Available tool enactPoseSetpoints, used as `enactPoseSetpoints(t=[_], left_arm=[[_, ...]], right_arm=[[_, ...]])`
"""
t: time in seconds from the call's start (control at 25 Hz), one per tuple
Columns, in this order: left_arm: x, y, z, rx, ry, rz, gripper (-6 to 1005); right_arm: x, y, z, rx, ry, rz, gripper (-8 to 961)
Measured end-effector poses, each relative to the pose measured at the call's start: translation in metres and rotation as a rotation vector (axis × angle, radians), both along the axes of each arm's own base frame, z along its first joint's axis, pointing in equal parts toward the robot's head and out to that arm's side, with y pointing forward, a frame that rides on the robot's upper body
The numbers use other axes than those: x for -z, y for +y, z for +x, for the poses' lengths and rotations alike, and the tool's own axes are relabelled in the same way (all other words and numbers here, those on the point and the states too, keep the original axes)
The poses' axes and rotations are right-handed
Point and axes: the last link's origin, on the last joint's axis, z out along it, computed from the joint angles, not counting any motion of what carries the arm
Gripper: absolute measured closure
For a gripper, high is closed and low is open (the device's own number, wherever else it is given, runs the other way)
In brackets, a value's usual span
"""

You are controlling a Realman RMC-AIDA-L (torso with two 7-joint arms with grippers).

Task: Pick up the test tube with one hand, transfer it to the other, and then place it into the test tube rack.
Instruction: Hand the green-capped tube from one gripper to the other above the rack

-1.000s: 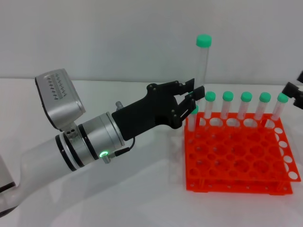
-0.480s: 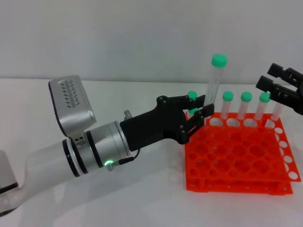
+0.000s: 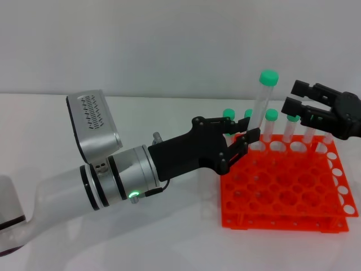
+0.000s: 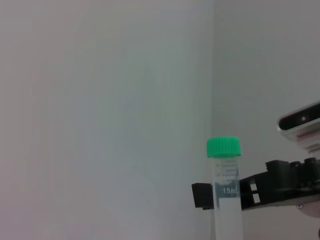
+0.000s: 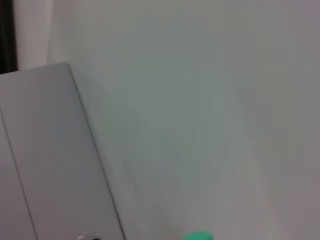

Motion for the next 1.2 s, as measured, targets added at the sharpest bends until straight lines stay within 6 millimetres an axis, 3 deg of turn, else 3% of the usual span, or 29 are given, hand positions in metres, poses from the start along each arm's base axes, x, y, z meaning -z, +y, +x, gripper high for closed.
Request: enactPoseSetpoints(t=[0.96, 1.2], left_arm=[[0.001, -0.002, -0.002, 0.0, 0.007, 0.004, 791], [0.001, -0.002, -0.003, 0.0, 0.007, 0.005, 790]], right_arm=[[0.03, 0.001, -0.028, -0.066, -0.002, -0.005, 297], [0.032, 0.001, -0.028, -0.062, -0.005, 0.001, 536]])
